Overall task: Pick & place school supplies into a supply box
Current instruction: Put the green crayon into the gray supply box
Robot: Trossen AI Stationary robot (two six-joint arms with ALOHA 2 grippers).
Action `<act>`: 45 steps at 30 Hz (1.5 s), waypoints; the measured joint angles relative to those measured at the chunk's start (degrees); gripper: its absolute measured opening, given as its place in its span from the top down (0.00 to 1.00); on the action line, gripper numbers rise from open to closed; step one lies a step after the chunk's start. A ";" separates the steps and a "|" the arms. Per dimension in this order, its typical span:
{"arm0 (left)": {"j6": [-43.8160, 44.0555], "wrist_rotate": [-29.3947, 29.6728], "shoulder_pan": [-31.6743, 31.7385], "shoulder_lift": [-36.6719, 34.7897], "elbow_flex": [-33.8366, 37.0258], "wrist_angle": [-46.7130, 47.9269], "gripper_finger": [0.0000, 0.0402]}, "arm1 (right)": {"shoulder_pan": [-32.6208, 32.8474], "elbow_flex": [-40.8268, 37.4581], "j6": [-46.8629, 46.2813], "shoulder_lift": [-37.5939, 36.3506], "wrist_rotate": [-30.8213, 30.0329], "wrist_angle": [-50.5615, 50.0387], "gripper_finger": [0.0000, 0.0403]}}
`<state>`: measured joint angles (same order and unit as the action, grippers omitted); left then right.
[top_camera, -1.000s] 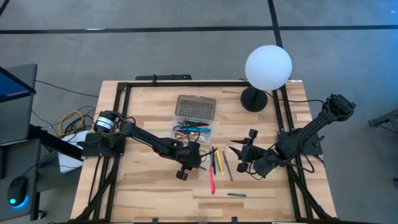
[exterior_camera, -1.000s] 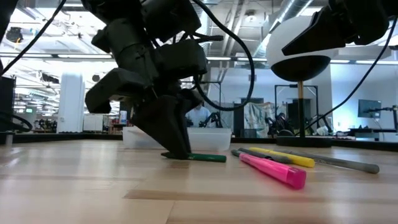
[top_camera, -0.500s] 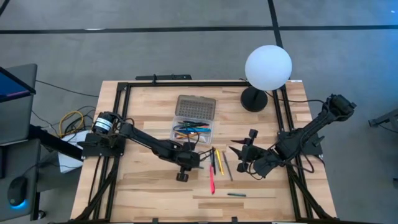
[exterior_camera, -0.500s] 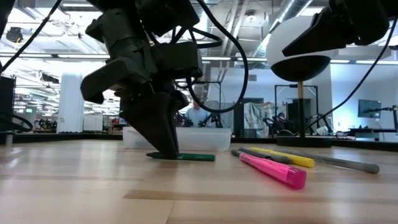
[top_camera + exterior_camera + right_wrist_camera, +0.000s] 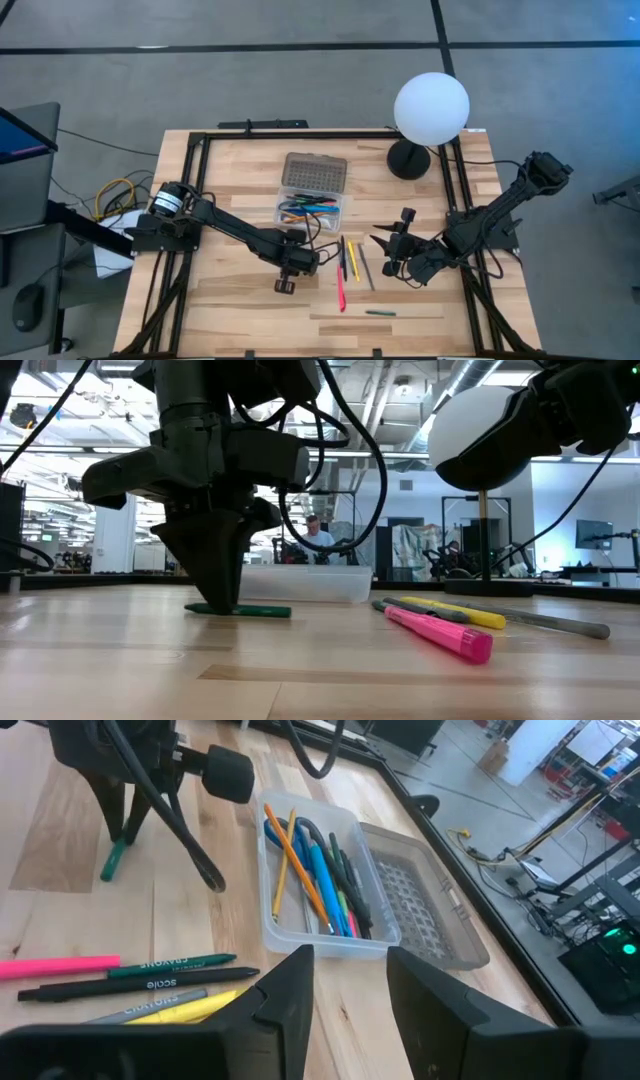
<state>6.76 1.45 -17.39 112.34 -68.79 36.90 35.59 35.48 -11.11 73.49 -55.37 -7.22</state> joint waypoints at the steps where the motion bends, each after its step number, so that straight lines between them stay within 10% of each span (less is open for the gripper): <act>1: 0.00 0.09 0.00 0.01 -0.11 0.34 0.96 | 0.00 0.00 -0.02 0.00 0.00 0.00 0.70; 13: -2.12 10.82 -3.78 0.78 -6.47 9.74 0.97 | 0.00 0.00 -0.02 0.00 0.02 0.00 0.70; 28: -1.86 42.41 -0.21 0.50 -11.35 16.96 0.97 | -0.07 -0.04 -0.96 0.00 0.02 0.02 0.70; 45: 1.24 39.17 14.57 0.36 -11.37 18.17 0.82 | -0.04 -0.04 -2.10 0.00 3.06 -0.08 0.70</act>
<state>8.01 40.62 -2.82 112.71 -80.16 55.07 35.55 35.44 -13.22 73.49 -52.31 -7.30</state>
